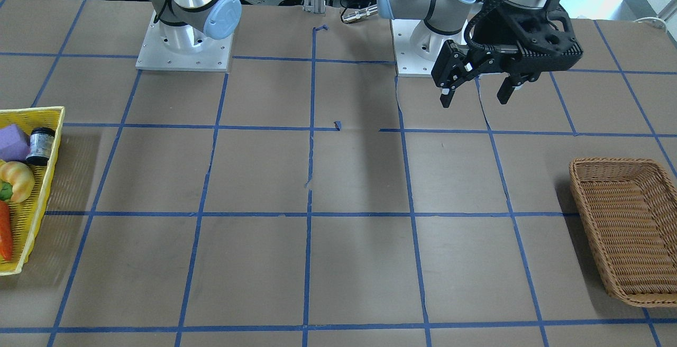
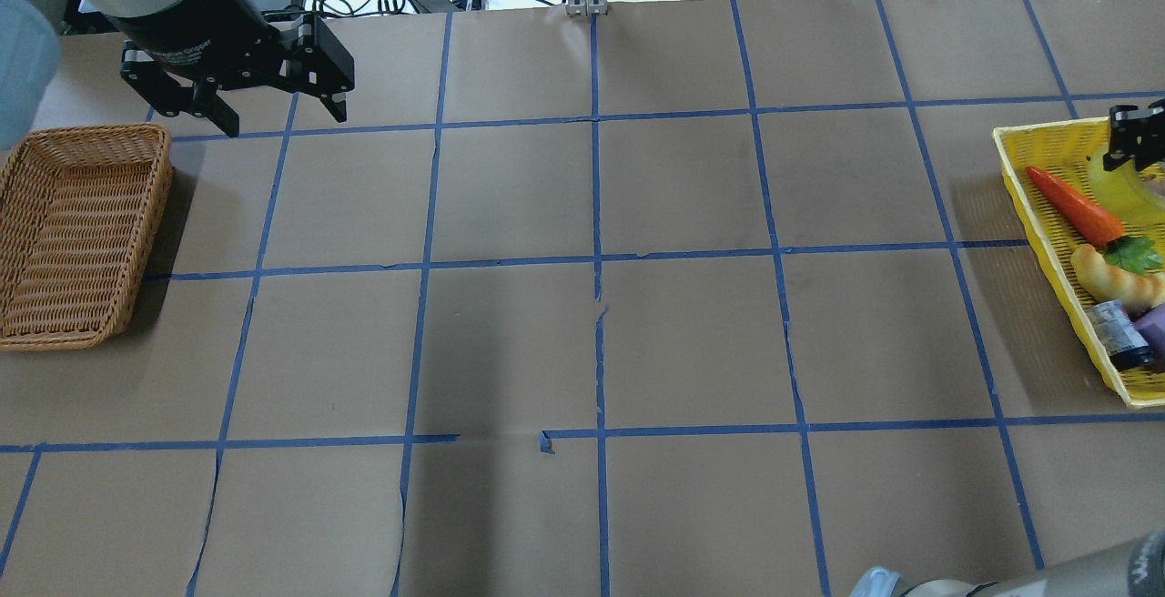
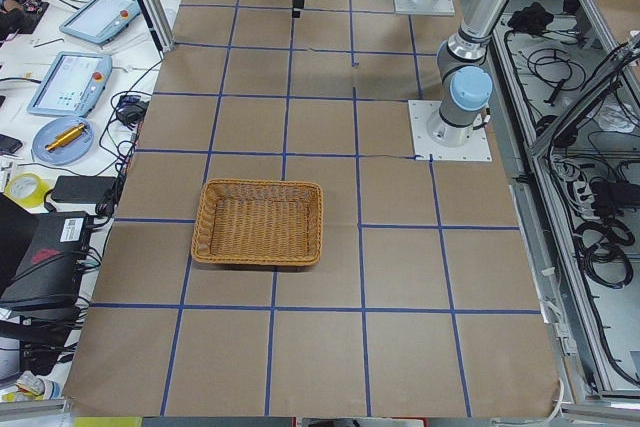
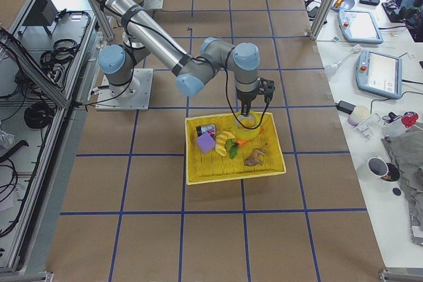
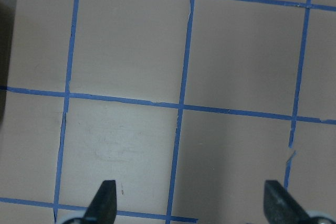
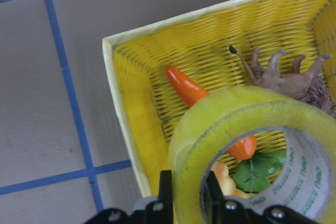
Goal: Transfer tape with both arms
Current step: 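Close the right gripper on the yellow tape roll and lift it, then carry the tape roll with the right gripper to the table center, then release the tape roll on the table and raise the right gripper, then reach the left gripper to the tape roll while the right gripper withdraws, then grasp the tape roll with the left gripper and lift it, then carry the tape roll with the left gripper into the wicker basket, then open the left gripper to drop the tape roll in the basket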
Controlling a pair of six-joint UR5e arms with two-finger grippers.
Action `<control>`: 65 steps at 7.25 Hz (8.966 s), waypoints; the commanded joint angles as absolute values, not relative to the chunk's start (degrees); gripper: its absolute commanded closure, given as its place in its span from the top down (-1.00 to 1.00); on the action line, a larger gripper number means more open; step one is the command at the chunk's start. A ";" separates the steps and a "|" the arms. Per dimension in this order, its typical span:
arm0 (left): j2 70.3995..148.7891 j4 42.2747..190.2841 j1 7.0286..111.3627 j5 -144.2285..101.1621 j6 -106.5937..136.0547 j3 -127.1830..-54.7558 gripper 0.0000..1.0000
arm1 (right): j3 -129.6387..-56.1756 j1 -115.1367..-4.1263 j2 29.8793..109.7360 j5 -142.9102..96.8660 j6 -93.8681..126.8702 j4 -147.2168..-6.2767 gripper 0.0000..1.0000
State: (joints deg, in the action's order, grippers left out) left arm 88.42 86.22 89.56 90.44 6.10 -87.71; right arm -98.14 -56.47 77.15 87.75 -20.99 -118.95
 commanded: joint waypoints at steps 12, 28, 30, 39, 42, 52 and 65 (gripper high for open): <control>88.33 86.22 89.56 90.44 6.06 -87.71 1.00 | -80.33 -108.36 54.85 87.98 80.11 -122.26 -1.00; 101.64 73.28 100.77 90.09 17.97 -89.29 1.00 | -82.18 -84.22 77.06 96.76 14.25 -101.90 1.00; 110.87 62.96 105.28 90.00 21.16 -90.00 1.00 | -85.32 -84.11 77.33 95.46 14.06 -102.12 1.00; 123.67 48.34 106.08 84.99 17.94 -93.51 -0.99 | -84.99 -92.64 80.67 95.72 2.46 -101.43 1.00; 117.54 53.40 101.46 85.87 11.66 -92.73 -1.00 | -85.60 -89.92 81.47 94.93 1.84 -100.64 1.00; 116.96 68.65 46.94 88.68 -53.59 -81.31 -0.97 | -86.66 -90.09 82.79 93.42 2.28 -100.73 1.00; 100.48 84.36 86.94 87.54 -0.01 -81.65 1.00 | -90.61 -89.83 85.96 92.11 1.85 -101.16 1.00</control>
State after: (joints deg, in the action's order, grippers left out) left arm 103.55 82.69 77.59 87.66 -13.78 -81.37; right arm -90.49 -89.99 85.88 92.22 2.14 -101.24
